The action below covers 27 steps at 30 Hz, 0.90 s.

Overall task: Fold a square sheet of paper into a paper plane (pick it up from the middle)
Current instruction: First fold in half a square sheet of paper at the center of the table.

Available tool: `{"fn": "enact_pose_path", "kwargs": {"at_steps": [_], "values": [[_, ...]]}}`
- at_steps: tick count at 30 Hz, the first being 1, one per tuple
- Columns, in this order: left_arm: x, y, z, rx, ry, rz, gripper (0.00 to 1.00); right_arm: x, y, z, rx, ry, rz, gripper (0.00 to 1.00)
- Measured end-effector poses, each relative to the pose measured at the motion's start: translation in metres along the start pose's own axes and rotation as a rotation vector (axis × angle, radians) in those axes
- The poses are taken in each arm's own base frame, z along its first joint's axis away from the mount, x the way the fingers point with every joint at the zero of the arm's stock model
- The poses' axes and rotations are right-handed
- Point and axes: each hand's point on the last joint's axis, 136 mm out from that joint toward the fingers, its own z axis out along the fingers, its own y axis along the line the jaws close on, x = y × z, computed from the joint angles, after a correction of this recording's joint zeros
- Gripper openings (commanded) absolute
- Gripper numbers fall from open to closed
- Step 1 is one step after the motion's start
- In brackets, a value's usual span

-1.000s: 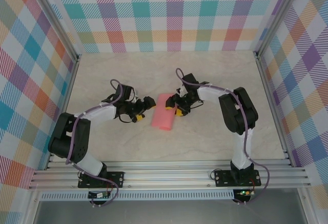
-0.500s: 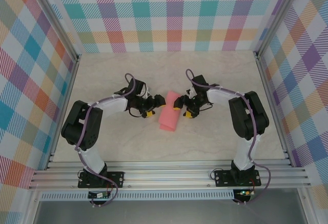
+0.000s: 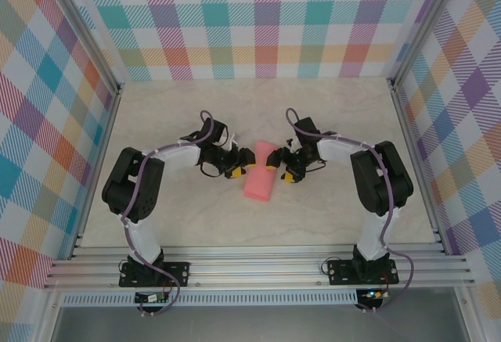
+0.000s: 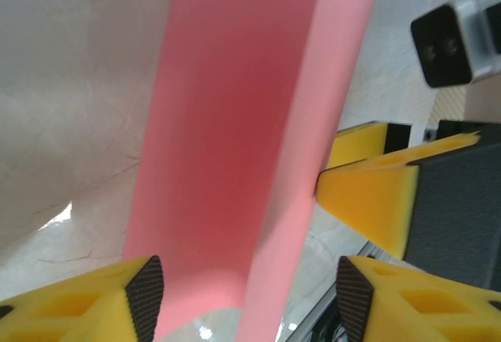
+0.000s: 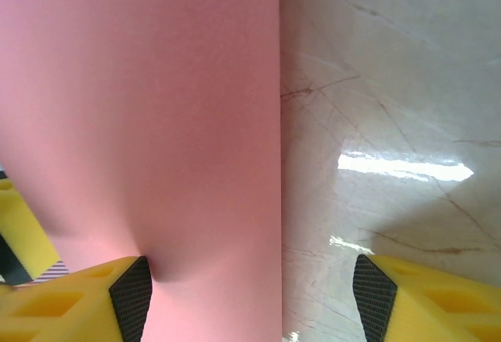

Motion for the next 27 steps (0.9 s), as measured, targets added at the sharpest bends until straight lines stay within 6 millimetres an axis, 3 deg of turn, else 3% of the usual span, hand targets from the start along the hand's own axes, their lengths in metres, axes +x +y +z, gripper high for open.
{"fn": "enact_pose_path", "kwargs": {"at_steps": [4, 8, 10, 14, 16, 20, 24, 27], "values": [[0.006, -0.003, 0.009, 0.007, 0.036, 0.02, 0.39, -0.001, 0.001, -0.001, -0.004, -0.01, 0.004, 0.71], [0.008, -0.004, 0.013, 0.01, 0.05, 0.025, 0.13, 0.0, -0.001, -0.001, -0.003, -0.015, 0.018, 0.74], [0.007, -0.006, 0.012, 0.014, 0.055, 0.033, 0.05, 0.001, -0.004, -0.002, 0.003, -0.021, 0.024, 0.75], [0.005, -0.01, 0.012, 0.023, 0.056, 0.054, 0.0, 0.004, -0.007, -0.01, -0.004, -0.049, 0.047, 0.78], [0.005, -0.011, 0.012, 0.024, 0.057, 0.054, 0.0, 0.007, -0.005, -0.017, -0.025, -0.085, 0.042, 0.85], [0.001, -0.015, 0.013, 0.051, 0.042, 0.039, 0.0, 0.012, -0.007, -0.041, -0.043, -0.209, 0.013, 0.88], [-0.002, -0.014, 0.018, 0.094, 0.011, -0.023, 0.0, 0.006, -0.005, -0.058, -0.003, -0.268, 0.011, 0.82], [-0.001, -0.011, 0.022, 0.118, -0.007, -0.086, 0.0, 0.003, -0.005, -0.058, -0.007, -0.285, 0.01, 0.84]]}}
